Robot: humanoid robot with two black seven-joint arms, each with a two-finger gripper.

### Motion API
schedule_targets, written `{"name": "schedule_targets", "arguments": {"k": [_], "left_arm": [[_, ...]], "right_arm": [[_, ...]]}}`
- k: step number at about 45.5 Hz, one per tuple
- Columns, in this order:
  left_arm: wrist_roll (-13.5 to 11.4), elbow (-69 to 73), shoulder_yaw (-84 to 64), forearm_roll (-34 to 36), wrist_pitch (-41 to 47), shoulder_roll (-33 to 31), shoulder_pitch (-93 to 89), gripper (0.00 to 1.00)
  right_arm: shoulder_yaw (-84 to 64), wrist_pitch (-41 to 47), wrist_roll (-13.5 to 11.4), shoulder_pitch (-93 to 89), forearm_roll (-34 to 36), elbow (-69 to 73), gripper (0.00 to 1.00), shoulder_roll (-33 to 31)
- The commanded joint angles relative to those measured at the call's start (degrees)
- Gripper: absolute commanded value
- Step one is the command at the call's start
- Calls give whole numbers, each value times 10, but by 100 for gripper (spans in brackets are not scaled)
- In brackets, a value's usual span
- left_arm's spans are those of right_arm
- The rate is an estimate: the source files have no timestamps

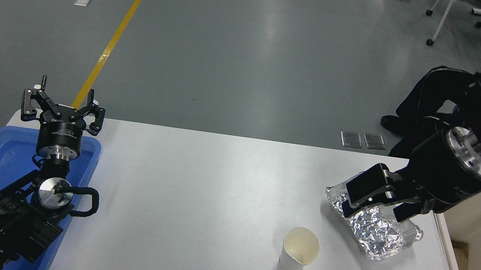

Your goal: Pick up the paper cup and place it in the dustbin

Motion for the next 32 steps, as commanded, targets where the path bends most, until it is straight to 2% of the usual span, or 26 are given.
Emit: {"name": "schedule_targets", "arguments": {"k": [1,6,14,32], "left_arm": [[0,0,0,0,0,0,0,99],[0,0,0,0,0,1,0,99],[0,0,0,0,0,0,0,99],[0,0,0,0,0,0,0,99]], "right_arm": [[-2,-2,0,2,2,2,100,-8],[-3,-55,-2,-40,22,2,100,-5],[-42,-166,-21,-136,94,-28,100,24],[-36,-385,-19,-369,100,-61,100,30]]}}
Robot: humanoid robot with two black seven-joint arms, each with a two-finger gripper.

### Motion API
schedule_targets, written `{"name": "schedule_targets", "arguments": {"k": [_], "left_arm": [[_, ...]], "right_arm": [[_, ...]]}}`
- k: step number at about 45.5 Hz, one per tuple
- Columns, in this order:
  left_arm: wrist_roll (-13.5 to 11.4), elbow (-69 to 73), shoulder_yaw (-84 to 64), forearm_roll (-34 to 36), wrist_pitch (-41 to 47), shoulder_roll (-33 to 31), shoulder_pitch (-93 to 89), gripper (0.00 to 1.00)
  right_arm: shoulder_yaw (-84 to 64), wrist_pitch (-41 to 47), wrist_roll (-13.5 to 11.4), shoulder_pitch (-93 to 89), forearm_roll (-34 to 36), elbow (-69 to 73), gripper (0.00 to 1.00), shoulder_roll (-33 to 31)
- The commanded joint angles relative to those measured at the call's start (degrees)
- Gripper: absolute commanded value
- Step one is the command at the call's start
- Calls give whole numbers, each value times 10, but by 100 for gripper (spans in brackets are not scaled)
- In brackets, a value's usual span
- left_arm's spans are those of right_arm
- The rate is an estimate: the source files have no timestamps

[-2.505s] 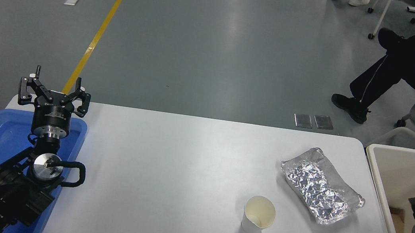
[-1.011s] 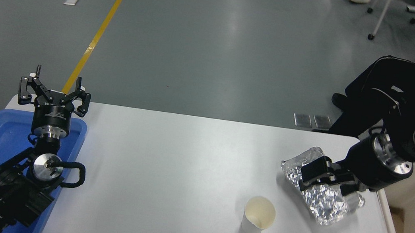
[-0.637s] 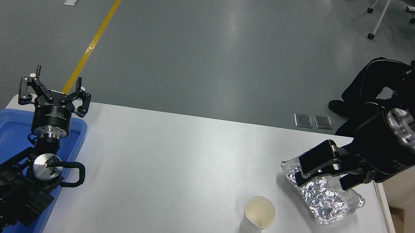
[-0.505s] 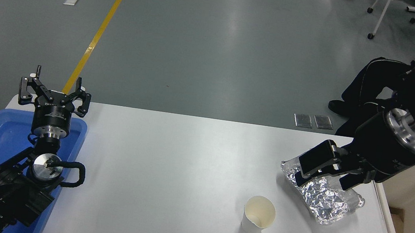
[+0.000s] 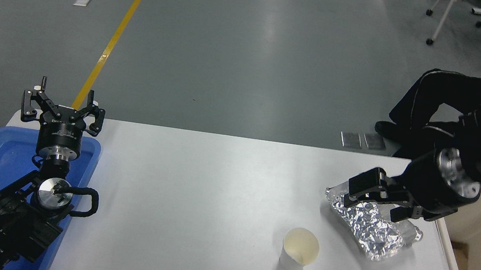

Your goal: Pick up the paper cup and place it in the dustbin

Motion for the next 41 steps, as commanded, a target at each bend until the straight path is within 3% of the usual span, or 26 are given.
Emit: {"name": "schedule_targets", "arguments": {"k": [1,15,41], "left_arm": [[0,0,0,0,0,0,0,99],[0,0,0,-1,0,0,0,99],[0,0,0,0,0,0,0,99]], "right_arm": [[6,-130,-1,-140,11,-15,100,7],[82,-169,-1,-208,73,-14,100,24],[140,-238,-2,-325,77,-71,100,39]]}}
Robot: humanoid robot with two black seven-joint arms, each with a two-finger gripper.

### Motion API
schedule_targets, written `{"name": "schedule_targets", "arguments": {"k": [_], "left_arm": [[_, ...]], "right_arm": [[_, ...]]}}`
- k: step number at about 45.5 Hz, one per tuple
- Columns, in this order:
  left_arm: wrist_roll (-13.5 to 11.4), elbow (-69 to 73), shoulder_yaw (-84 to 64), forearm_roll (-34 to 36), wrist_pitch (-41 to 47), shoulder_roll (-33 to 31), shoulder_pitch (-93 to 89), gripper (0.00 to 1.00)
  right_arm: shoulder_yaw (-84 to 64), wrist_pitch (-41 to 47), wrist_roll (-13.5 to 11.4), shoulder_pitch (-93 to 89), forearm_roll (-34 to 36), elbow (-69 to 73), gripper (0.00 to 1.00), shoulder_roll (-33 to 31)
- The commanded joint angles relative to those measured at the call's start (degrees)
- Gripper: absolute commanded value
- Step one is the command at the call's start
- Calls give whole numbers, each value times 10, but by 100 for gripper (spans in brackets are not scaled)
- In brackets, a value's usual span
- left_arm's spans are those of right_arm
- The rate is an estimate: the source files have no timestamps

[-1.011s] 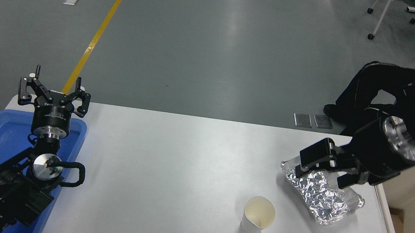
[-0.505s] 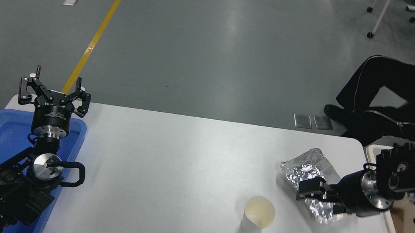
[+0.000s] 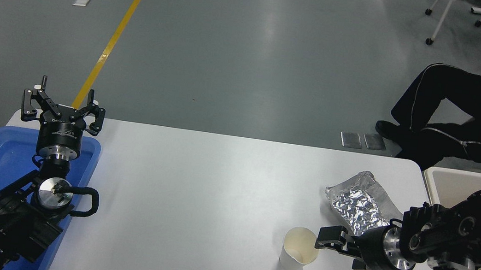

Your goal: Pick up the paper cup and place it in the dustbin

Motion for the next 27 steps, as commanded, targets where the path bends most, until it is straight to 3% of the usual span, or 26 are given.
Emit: {"name": "schedule_targets", "arguments": {"k": [1,8,17,27], "left_arm": [[0,0,0,0,0,0,0,99],[0,0,0,0,0,0,0,99],[0,0,0,0,0,0,0,99],[0,0,0,0,0,0,0,99]], "right_arm": [[30,-25,-1,-48,4,-24,100,5],[45,-27,-1,-71,11,-44,98,12],[58,-28,-1,-91,36,-69,87,28],[69,-41,-1,-102,36,-79,85,36]]}}
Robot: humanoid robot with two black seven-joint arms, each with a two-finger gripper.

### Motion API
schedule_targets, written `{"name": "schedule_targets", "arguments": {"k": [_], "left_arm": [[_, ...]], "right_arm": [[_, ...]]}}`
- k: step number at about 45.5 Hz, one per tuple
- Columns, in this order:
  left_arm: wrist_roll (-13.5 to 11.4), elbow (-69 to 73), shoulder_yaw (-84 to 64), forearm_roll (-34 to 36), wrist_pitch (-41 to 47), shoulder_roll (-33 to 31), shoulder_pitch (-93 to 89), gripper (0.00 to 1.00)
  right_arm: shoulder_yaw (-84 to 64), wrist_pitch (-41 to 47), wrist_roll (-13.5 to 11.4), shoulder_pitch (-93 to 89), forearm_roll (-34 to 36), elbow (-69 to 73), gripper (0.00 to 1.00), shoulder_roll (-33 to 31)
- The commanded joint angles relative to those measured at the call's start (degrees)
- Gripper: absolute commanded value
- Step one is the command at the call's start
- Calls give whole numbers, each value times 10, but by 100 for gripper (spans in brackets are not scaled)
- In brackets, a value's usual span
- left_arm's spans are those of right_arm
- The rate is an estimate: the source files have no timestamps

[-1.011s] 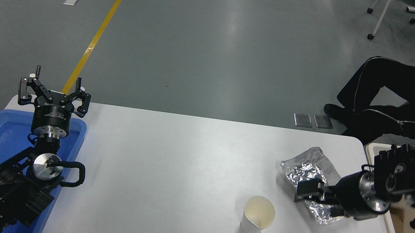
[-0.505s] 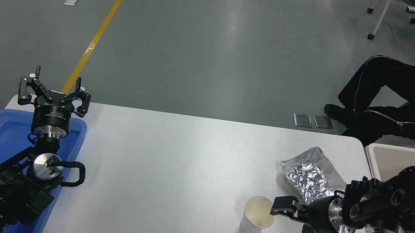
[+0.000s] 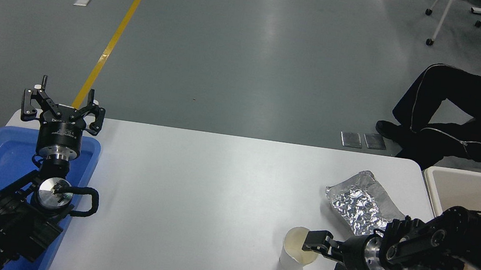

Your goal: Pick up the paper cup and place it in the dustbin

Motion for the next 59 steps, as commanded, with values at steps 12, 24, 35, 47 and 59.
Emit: {"name": "schedule_targets", "arguments": {"k": [12,24,35,47,59], "left_arm": [[0,0,0,0,0,0,0,99],[0,0,0,0,0,0,0,99],[0,0,0,0,0,0,0,99],[0,0,0,0,0,0,0,99],[0,0,0,0,0,0,0,99]], "right_arm": [[13,-24,1,-21,-6,-28,12,12],[8,-22,1,-9,-13,-22,0,9],[-18,-14,2,58,-19,17,0,-18],[-78,27,3,214,-81,110,0,-90],[-133,254,7,432,-166,127,0,-225]]}}
